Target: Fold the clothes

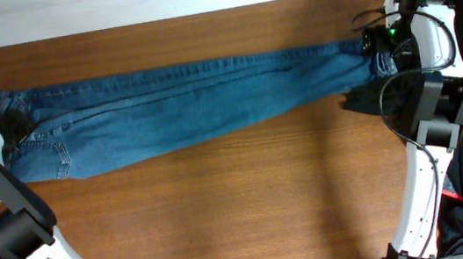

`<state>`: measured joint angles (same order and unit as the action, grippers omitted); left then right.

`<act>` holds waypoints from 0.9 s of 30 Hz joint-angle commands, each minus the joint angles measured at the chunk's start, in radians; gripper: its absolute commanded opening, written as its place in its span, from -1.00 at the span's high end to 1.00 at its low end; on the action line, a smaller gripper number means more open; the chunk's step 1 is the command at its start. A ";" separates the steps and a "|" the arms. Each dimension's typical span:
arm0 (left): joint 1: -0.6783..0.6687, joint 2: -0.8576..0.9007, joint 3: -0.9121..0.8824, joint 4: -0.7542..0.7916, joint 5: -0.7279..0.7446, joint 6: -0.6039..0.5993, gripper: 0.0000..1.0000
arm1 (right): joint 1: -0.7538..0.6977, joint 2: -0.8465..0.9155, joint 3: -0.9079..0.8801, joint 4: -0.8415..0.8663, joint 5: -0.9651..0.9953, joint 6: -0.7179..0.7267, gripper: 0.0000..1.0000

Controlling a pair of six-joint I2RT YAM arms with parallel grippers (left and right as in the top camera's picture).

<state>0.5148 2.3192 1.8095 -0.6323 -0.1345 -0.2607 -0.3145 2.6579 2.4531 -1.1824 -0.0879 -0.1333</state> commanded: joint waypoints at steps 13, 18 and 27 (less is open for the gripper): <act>0.011 0.049 -0.029 -0.029 -0.037 0.023 -0.99 | -0.025 0.030 -0.045 -0.146 -0.111 -0.127 -0.97; 0.011 0.049 -0.029 -0.035 -0.037 0.023 -0.98 | 0.012 0.030 -0.014 -0.146 -0.195 -0.242 -0.99; 0.011 0.049 -0.029 -0.035 -0.037 0.024 -0.99 | 0.051 0.030 -0.004 -0.123 -0.223 -0.255 -0.99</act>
<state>0.5148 2.3192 1.8095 -0.6353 -0.1345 -0.2607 -0.2924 2.6488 2.4573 -1.3048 -0.2222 -0.3599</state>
